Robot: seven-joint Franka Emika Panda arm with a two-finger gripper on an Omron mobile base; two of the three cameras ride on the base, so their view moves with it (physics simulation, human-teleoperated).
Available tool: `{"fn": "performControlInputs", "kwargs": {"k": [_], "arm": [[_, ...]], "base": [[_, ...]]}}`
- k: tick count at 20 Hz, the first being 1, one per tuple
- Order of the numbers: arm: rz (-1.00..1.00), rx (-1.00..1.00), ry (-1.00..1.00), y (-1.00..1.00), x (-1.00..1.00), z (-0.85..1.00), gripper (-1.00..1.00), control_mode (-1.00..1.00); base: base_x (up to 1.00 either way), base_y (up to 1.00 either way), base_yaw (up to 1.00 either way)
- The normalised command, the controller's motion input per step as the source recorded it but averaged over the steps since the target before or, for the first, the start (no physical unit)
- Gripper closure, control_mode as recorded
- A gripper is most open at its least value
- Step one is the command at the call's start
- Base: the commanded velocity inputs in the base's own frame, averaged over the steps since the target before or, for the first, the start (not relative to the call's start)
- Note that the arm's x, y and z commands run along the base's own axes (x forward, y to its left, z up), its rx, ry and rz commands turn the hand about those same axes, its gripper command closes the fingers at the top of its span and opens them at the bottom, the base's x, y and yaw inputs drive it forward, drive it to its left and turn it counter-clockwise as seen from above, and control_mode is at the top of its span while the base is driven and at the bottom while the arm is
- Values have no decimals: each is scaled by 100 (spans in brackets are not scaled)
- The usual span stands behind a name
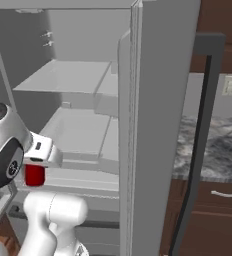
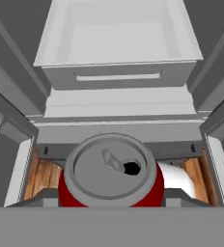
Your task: Open the fridge, grab two sodas, and place both sodas inside the bowl with ice on the dining counter.
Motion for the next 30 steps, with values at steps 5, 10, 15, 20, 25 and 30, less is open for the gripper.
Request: {"fn": "performControlInputs", "kwargs": {"k": [5,10,15,20,25,30], "arm": [[0,0,0,0,0,0,100,100],[0,0,0,0,0,0,100,100],[0,0,0,0,0,0,100,100],[0,0,0,0,0,0,100,100],[0,0,0,0,0,0,100,100],[0,0,0,0,0,0,100,100]], "base": [[-96,-5,0],[-100,0,0],[-100,13,-5],[-100,37,-10],[-100,36,-18],[-100,7,-24]]}}
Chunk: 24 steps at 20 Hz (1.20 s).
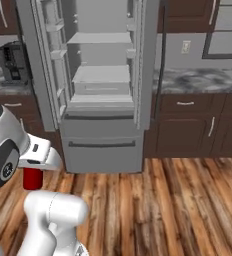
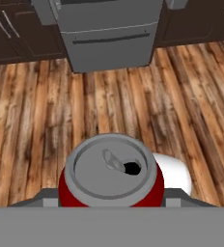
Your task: Open the fridge, grab two sodas, and place both sodas inside the bowl with ice on the dining counter.
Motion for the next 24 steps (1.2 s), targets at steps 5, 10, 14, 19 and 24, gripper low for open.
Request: {"fn": "performControlInputs", "kwargs": {"k": [5,10,14,19,24], "arm": [[0,0,0,0,0,0,100,100],[0,0,0,0,0,0,100,100],[0,0,0,0,0,0,100,100],[0,0,0,0,0,0,100,100],[0,0,0,0,0,0,100,100]], "base": [[-100,-11,-19],[-100,-34,-11],[-100,-40,-10],[-100,-46,-9],[-100,-62,-7]]}}
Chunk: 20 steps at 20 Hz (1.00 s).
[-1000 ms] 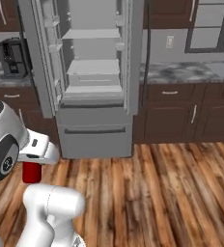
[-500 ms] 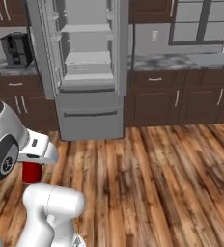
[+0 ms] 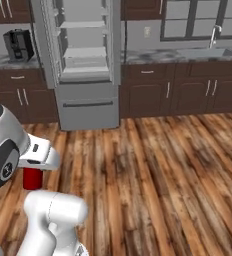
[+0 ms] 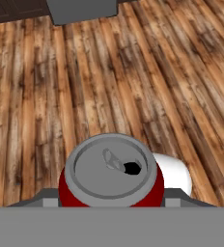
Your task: Open the fridge, grab two sodas, and place both sodas inside the bowl with ice on the dining counter.
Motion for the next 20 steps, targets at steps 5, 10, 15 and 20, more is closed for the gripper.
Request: {"fn": "performControlInputs", "kwargs": {"k": [5,10,15,20], "arm": [[0,0,0,0,0,0,100,100],[0,0,0,0,0,0,100,100],[0,0,0,0,0,0,100,100],[0,0,0,0,0,0,100,100]], "base": [[-100,-64,-8],[-100,-68,-7],[-100,-76,-7],[-100,-87,-7]]}}
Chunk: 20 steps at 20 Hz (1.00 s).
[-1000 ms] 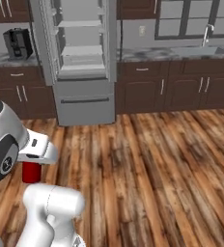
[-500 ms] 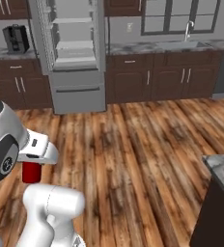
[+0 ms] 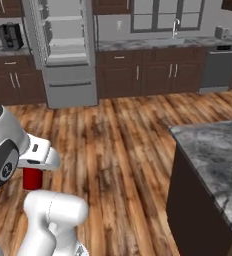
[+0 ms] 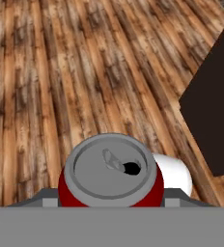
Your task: Open the fridge, grab two sodas, and place both sodas inside the bowl with ice on the dining counter.
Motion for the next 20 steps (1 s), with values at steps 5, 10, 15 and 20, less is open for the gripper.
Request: {"fn": "performControlInputs", "kwargs": {"k": [5,10,15,20], "arm": [[0,0,0,0,0,0,100,100],[0,0,0,0,0,0,100,100],[0,0,0,0,0,0,100,100],[0,0,0,0,0,0,100,100]], "base": [[-100,-92,-8],[-100,-96,-7],[-100,-100,-6],[-60,-100,-2]]}}
